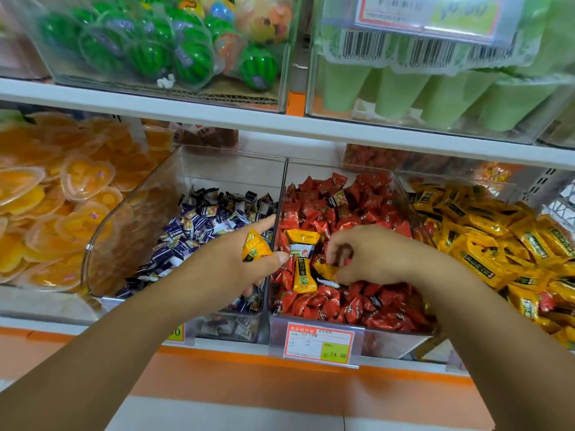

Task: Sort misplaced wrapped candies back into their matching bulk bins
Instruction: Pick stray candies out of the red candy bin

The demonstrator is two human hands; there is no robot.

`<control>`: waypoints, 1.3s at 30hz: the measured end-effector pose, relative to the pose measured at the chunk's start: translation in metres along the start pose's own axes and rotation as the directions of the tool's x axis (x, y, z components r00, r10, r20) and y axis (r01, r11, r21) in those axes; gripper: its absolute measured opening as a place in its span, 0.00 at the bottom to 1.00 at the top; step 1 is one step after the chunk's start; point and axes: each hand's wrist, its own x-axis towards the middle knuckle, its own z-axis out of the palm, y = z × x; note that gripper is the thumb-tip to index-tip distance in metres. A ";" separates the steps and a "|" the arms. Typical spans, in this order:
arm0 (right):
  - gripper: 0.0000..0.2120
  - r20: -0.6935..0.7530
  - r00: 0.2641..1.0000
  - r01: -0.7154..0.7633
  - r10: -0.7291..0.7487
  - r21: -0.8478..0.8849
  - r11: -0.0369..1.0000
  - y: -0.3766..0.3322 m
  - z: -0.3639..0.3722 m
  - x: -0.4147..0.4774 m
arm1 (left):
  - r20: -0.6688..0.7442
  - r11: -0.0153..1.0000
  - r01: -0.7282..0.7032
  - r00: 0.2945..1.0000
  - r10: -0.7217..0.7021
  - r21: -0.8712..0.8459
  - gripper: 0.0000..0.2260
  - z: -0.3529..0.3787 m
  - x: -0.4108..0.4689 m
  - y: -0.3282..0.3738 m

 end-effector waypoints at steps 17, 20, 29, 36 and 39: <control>0.10 -0.127 0.991 0.061 -0.049 0.093 0.994 -0.007 -0.009 0.005 | 0.013 0.999 0.002 1.000 -0.001 -0.035 0.30 0.000 0.000 -0.002; 0.08 -0.320 0.944 0.148 -0.083 0.184 0.972 -0.014 -0.005 0.008 | 0.015 1.000 -0.009 1.000 0.009 -0.026 0.30 0.001 0.000 0.000; 0.18 -0.247 0.968 0.088 -0.052 0.138 0.986 -0.017 0.031 0.045 | 0.009 0.999 0.006 1.000 -0.006 -0.049 0.31 0.001 0.000 -0.002; 0.14 -0.129 0.992 0.038 -0.005 0.252 0.967 -0.008 -0.003 0.001 | 0.017 0.999 -0.009 1.000 0.010 -0.041 0.31 0.000 0.002 -0.002; 0.17 -0.025 0.999 0.032 -0.028 0.147 0.989 -0.025 0.022 0.003 | 0.015 0.999 -0.018 1.000 0.018 -0.044 0.30 0.000 0.002 -0.001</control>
